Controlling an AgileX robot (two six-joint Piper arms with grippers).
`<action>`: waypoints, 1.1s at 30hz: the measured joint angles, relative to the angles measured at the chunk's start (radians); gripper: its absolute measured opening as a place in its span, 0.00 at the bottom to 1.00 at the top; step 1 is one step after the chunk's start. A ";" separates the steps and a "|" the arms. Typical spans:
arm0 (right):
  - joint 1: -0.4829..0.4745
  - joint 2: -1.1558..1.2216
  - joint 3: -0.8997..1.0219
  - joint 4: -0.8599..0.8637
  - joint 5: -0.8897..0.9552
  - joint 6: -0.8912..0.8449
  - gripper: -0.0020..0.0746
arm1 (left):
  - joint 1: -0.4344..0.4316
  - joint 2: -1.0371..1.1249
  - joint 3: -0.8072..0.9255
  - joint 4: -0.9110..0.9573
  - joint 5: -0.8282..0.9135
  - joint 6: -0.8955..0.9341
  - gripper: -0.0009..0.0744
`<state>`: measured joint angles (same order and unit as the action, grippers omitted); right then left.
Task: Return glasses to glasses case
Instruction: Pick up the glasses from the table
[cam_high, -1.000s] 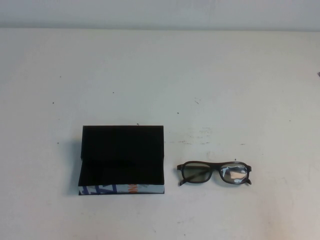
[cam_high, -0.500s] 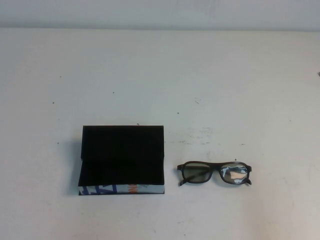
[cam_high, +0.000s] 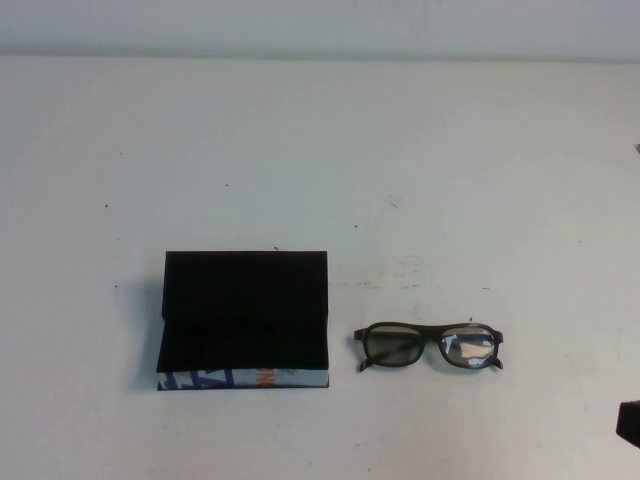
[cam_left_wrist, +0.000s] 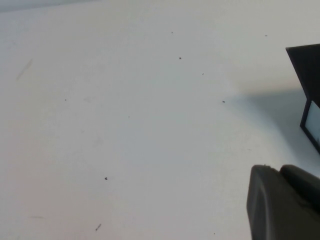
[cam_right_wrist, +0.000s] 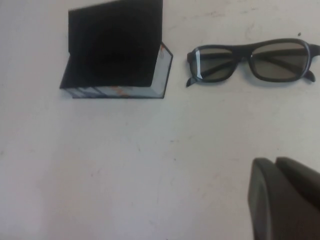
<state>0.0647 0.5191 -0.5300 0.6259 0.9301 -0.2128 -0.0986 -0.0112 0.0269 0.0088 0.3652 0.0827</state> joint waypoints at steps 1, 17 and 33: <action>0.000 0.038 -0.021 -0.002 0.013 -0.029 0.01 | 0.000 0.000 0.000 0.000 0.000 0.000 0.01; 0.251 0.581 -0.314 -0.092 0.057 -0.461 0.01 | 0.000 0.000 0.000 0.000 0.000 0.000 0.01; 0.386 1.053 -0.652 -0.419 0.095 -0.849 0.48 | 0.000 0.000 0.000 0.000 0.000 0.000 0.01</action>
<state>0.4506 1.5725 -1.1824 0.2070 1.0251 -1.0623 -0.0986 -0.0112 0.0269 0.0088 0.3652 0.0827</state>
